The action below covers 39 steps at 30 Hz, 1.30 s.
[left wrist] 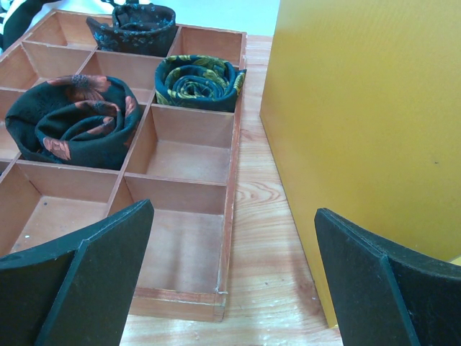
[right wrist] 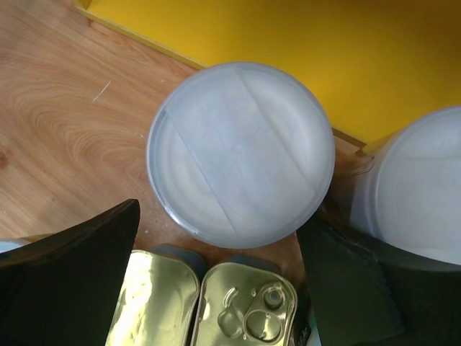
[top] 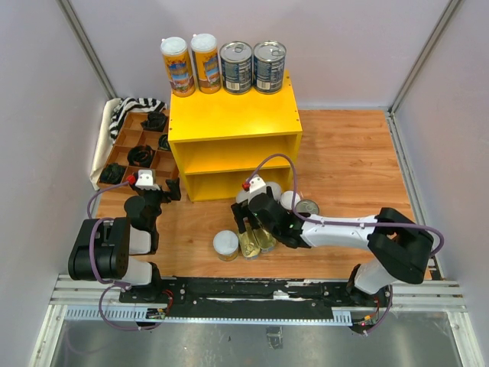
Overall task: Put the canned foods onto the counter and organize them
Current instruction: Pick up the canned food from the center of the board.
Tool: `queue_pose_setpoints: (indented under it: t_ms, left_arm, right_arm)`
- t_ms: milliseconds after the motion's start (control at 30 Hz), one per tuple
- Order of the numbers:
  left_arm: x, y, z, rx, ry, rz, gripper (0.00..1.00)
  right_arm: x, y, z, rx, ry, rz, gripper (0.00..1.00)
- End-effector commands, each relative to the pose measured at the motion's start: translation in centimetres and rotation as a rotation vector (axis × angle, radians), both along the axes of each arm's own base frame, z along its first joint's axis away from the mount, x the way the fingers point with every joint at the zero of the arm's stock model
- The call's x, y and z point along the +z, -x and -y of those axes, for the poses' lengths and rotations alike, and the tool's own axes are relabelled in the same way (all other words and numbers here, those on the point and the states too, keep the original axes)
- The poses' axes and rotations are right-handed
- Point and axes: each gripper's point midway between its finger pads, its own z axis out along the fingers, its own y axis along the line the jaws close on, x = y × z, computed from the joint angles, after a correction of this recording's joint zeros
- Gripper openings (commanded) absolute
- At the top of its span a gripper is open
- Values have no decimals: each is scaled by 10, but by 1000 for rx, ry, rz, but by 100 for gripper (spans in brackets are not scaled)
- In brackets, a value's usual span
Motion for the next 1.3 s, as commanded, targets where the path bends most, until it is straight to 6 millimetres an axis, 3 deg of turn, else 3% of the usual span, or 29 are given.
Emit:
queue_pose_setpoints:
  t_ms: [0,333,400,533,633,767,933,1067,1267]
  left_arm:
    - [6,-3,2,-9,-14,21,100]
    - [6,-3,2,-10,-14,22,100]
    - [6,-4,1,-9,-14,22,100]
    - [5,-3,2,-10,-13,20,100]
    - [6,-3,2,-10,-13,20,100]
    - [6,-3,2,-11,-13,21,100]
    - [6,-3,2,-10,-14,21,100]
    - [6,-3,2,-9,-14,21,100]
    - [6,-3,2,-11,-14,23,100]
  right_arm:
    - [19,-24,-13,-1,-71,52,89]
    - [16,-35,-25,32,-77,54,82]
    - [15,-34,-28,50,-76,52,76]
    - [17,-28,-35,105,-89,44,53]
    - [29,-24,-42,152,-112,49,43]
    - [74,-19,-46,234,-141,127,30]
    - [147,-7,-51,371,-178,246,18]
    - [220,0,-53,422,-253,342,7]
    - [331,9,-35,418,-378,533,4]
